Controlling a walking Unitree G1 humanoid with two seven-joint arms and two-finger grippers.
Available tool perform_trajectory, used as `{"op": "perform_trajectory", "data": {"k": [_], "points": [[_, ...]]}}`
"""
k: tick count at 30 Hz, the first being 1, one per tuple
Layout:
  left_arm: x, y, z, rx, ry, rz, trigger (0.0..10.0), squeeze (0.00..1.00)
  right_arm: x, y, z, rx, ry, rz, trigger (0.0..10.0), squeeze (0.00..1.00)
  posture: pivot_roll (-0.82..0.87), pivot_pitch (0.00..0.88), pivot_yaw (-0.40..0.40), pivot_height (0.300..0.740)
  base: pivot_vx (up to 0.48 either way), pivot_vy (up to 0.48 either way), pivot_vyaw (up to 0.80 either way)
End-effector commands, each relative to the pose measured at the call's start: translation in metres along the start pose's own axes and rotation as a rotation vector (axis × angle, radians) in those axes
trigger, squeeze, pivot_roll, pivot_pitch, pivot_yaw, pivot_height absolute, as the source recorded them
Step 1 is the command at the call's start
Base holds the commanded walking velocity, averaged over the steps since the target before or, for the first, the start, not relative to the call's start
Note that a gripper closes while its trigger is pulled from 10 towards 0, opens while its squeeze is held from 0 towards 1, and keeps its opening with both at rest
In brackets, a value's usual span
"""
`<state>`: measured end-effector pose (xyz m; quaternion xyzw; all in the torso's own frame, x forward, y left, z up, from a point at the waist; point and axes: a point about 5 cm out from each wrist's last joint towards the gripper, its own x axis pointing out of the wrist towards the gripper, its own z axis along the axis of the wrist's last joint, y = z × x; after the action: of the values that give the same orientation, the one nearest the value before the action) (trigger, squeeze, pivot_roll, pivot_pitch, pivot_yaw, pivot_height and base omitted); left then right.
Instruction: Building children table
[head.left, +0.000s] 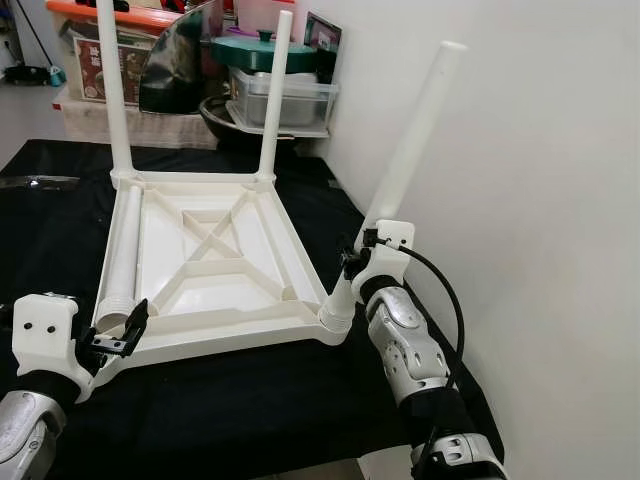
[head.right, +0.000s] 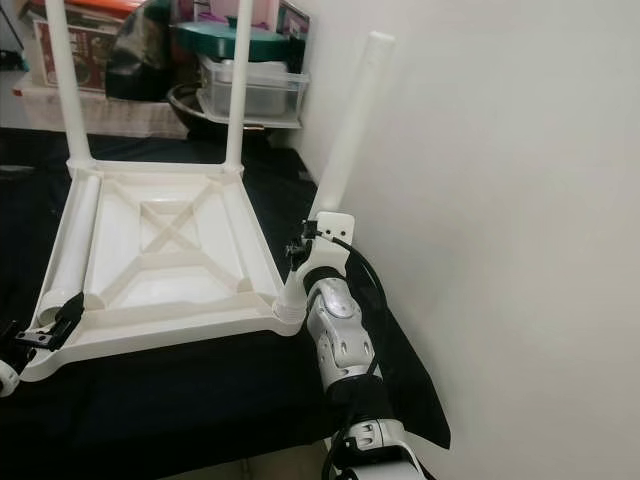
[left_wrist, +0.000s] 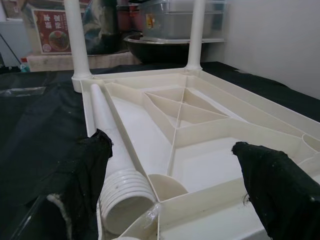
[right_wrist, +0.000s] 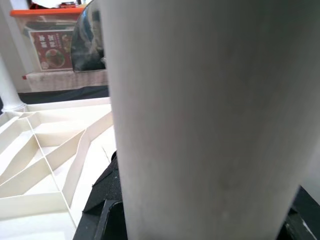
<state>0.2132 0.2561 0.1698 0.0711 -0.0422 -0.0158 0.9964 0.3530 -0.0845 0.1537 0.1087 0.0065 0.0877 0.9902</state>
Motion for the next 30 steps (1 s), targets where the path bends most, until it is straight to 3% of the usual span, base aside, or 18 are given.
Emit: {"op": "perform_trajectory", "data": {"k": [1, 7, 8, 9, 10, 11, 12, 13, 14, 15, 16, 17, 19, 21, 26, 28, 30], "points": [[0.002, 0.000, 0.000, 0.006, 0.002, -0.015, 10.0, 0.00, -0.008, 0.009, -0.031, 0.066, 0.130, 0.015, 8.6, 0.00, 0.23, 0.000, -0.135, 0.740, 0.000, 0.000, 0.00], [0.003, 0.000, 0.000, 0.008, 0.000, -0.017, 10.0, 0.00, -0.006, 0.012, -0.026, 0.093, 0.105, 0.053, 8.7, 0.00, 0.23, 0.000, -0.134, 0.740, 0.000, 0.000, 0.00], [0.004, 0.001, 0.000, 0.009, 0.000, -0.021, 10.0, 0.00, 0.000, 0.017, -0.007, 0.139, 0.037, 0.164, 6.5, 0.00, 0.22, 0.000, -0.124, 0.740, 0.000, 0.000, 0.00], [0.004, 0.000, 0.000, 0.007, 0.001, -0.030, 10.0, 0.00, 0.004, 0.023, 0.018, 0.190, -0.041, 0.296, 6.9, 0.00, 0.22, 0.000, -0.123, 0.740, 0.000, 0.000, 0.00], [0.004, 0.000, 0.000, 0.007, 0.001, -0.030, 10.0, 0.00, 0.004, 0.023, 0.018, 0.190, -0.041, 0.296, 6.9, 0.00, 0.22, 0.000, -0.123, 0.740, 0.000, 0.000, 0.00], [0.005, 0.000, 0.000, 0.007, 0.003, -0.048, 10.0, 0.00, 0.008, 0.027, 0.049, 0.241, -0.126, 0.462, 5.7, 0.00, 0.22, 0.000, -0.120, 0.740, 0.000, 0.000, 0.00], [0.005, 0.000, 0.000, 0.007, 0.003, -0.048, 10.0, 0.00, 0.008, 0.027, 0.049, 0.241, -0.126, 0.462, 5.7, 0.00, 0.22, 0.000, -0.120, 0.740, 0.000, 0.000, 0.00], [0.007, -0.001, 0.001, 0.006, 0.003, -0.061, 10.0, 0.00, 0.007, 0.029, 0.080, 0.291, -0.194, 0.616, 3.0, 0.00, 0.22, 0.000, -0.119, 0.740, 0.000, 0.000, 0.00], [0.007, -0.001, 0.001, 0.006, 0.003, -0.061, 10.0, 0.00, 0.007, 0.029, 0.080, 0.291, -0.194, 0.616, 3.0, 0.00, 0.22, 0.000, -0.119, 0.740, 0.000, 0.000, 0.00], [0.008, -0.002, 0.001, 0.006, 0.002, -0.072, 10.0, 0.00, 0.006, 0.029, 0.104, 0.322, -0.239, 0.738, 5.1, 0.00, 0.22, 0.000, -0.121, 0.740, 0.000, 0.000, 0.00], [0.008, -0.002, 0.001, 0.006, 0.002, -0.072, 10.0, 0.00, 0.006, 0.029, 0.104, 0.322, -0.239, 0.738, 5.1, 0.00, 0.22, 0.000, -0.121, 0.740, 0.000, 0.000, 0.00], [0.009, -0.002, 0.002, 0.007, 0.001, -0.078, 10.0, 0.00, 0.004, 0.029, 0.127, 0.350, -0.276, 0.835, 0.0, 0.00, 0.22, 0.000, -0.124, 0.740, 0.000, 0.000, 0.00], [0.009, -0.002, 0.003, 0.008, -0.001, -0.081, 10.0, 0.00, 0.003, 0.029, 0.140, 0.364, -0.296, 0.886, 0.0, 0.00, 0.22, 0.000, -0.124, 0.740, 0.000, 0.000, 0.00], [0.010, -0.002, 0.005, 0.004, -0.008, -0.094, 10.0, 0.00, -0.004, 0.036, 0.152, 0.389, -0.305, 1.019, 0.0, 0.00, 0.23, 0.000, -0.127, 0.740, 0.000, 0.000, 0.00], [0.010, -0.005, 0.008, -0.004, -0.016, -0.120, 10.0, 0.00, -0.011, 0.046, 0.152, 0.405, -0.283, 1.120, 0.0, 0.00, 0.23, 0.000, -0.127, 0.740, 0.000, 0.000, 0.00], [0.010, -0.006, 0.009, -0.010, -0.016, -0.136, 10.0, 0.00, -0.015, 0.051, 0.151, 0.397, -0.275, 1.168, 0.5, 0.00, 0.23, 0.000, -0.126, 0.740, 0.000, 0.000, 0.00], [0.010, -0.008, 0.008, -0.010, -0.010, -0.156, 10.0, 0.00, -0.022, 0.057, 0.149, 0.379, -0.261, 1.270, 7.3, 0.00, 0.23, 0.000, -0.130, 0.740, 0.000, 0.000, 0.00]]}}
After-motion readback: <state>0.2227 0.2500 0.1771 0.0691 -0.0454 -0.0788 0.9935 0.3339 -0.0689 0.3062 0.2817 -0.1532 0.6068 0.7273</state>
